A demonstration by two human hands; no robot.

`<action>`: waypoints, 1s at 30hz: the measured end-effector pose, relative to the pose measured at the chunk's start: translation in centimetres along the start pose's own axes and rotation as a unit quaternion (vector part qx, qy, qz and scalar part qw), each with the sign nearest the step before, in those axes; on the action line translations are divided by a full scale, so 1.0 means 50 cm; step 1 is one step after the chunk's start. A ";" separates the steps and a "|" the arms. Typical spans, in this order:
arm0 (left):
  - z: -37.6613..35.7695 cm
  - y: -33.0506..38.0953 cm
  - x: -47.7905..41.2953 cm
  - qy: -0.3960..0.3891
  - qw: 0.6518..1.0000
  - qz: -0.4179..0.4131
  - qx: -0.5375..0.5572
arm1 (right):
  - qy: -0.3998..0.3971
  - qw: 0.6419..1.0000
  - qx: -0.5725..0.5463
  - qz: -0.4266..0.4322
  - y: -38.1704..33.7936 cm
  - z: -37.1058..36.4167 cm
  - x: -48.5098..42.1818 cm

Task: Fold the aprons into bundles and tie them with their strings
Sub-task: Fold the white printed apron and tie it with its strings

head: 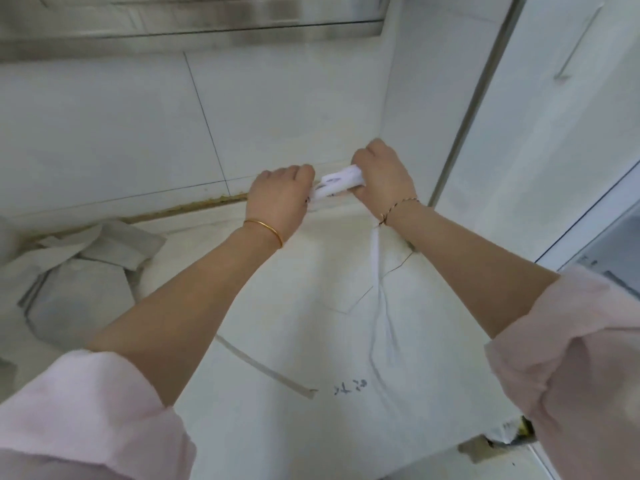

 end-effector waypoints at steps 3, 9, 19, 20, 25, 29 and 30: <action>-0.025 0.040 0.077 0.022 0.998 -0.052 -0.012 | 0.041 0.997 0.029 0.055 -0.023 -0.041 0.086; -0.248 0.128 0.373 -0.322 0.939 -0.115 0.043 | -0.324 0.945 0.019 0.030 -0.026 -0.306 0.375; -0.282 0.090 0.441 -0.610 0.743 0.136 0.239 | -0.440 0.864 -0.218 -0.112 0.019 -0.306 0.423; -0.280 0.086 0.447 -0.628 0.717 0.162 0.257 | -0.425 0.857 -0.261 -0.132 0.022 -0.303 0.422; -0.274 0.068 0.488 -0.653 0.563 0.292 0.414 | -0.273 0.842 -0.411 -0.218 0.037 -0.282 0.413; -0.273 0.062 0.514 -0.623 0.473 0.395 0.483 | -0.266 0.873 -0.357 -0.199 0.030 -0.303 0.422; -0.271 0.062 0.518 -0.608 0.447 0.413 0.509 | -0.262 0.878 -0.346 -0.204 0.032 -0.309 0.422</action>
Point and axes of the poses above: each hand's wrist, its own x-axis away from the middle knuckle, its own z-axis out of the back of the hand, y = z × x, the point moved 10 cm from there along -x, towards the middle knuckle, and after that the axes turned 8 degrees about z, right-handed, at the moved point
